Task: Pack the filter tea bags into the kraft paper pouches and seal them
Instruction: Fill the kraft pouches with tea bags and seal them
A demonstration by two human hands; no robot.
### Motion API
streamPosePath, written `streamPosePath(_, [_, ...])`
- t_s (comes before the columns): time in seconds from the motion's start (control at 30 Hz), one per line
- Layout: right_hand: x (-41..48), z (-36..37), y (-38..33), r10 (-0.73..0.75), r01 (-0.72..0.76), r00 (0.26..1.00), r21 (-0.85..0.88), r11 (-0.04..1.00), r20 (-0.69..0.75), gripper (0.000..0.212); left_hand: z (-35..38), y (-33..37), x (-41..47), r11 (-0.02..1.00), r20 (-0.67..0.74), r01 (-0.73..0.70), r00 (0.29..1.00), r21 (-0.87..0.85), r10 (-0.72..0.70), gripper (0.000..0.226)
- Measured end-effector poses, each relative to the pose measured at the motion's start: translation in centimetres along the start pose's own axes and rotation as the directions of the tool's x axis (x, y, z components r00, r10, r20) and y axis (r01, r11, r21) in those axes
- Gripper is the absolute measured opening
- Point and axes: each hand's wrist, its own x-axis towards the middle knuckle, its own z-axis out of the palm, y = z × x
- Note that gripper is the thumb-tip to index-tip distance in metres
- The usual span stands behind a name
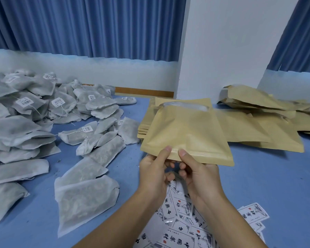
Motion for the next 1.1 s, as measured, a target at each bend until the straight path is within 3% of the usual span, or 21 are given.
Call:
streamPosePath(0.1, [0.0,-0.2,-0.3,0.035,-0.035,0.999,0.005,0.999,0.006,0.027,-0.1,0.0,0.1,0.999,0.013,-0.034,0.999,0.035,0.034,0.013])
streamPosePath(0.23, [0.4,-0.6,-0.6,0.034,-0.034,0.999,-0.028,0.999,0.005,0.017,0.0,-0.3,-0.3,0.997,0.025,-0.040,0.999,0.060,0.039,0.014])
streamPosePath(0.43, [0.9,-0.9,-1.4,0.033,-0.031,0.999,-0.068,0.997,0.036,0.012,-0.4,0.2,0.2,0.997,-0.093,-0.061,0.994,0.043,0.064,0.052])
streamPosePath(0.57, [1.4,-1.7,-2.1,-0.037,0.035,0.999,-0.065,0.997,-0.032,0.023,-1.1,1.0,0.7,0.993,-0.127,-0.106,0.986,0.052,0.112,0.041])
streamPosePath(0.73, [1.4,-1.8,-2.1,-0.030,0.029,0.999,-0.068,0.997,-0.021,0.026,-1.2,0.9,0.4,0.984,-0.044,-0.125,0.990,0.130,0.132,0.040])
streamPosePath(0.83, [1.4,-1.8,-2.2,-0.038,0.037,0.999,-0.048,0.998,-0.022,0.025,-0.9,1.2,0.3,0.974,0.050,-0.158,0.987,0.164,0.152,0.028])
streamPosePath(0.93, [1.3,-1.5,-2.2,-0.103,0.104,0.994,0.013,0.995,-0.022,0.019,-0.4,1.4,0.5,0.963,0.040,-0.191,0.982,0.188,0.187,0.022])
streamPosePath(1.0, [1.3,-1.1,-2.4,-0.150,0.152,0.988,0.092,0.984,-0.034,0.023,0.5,1.5,0.5,0.967,0.076,-0.209,0.977,0.148,0.199,0.014])
streamPosePath(1.1, [1.5,-1.1,-3.1,-0.198,0.206,0.977,0.135,0.969,-0.075,0.029,1.8,1.1,0.8,0.984,0.142,-0.176,0.975,0.021,0.171,0.021])
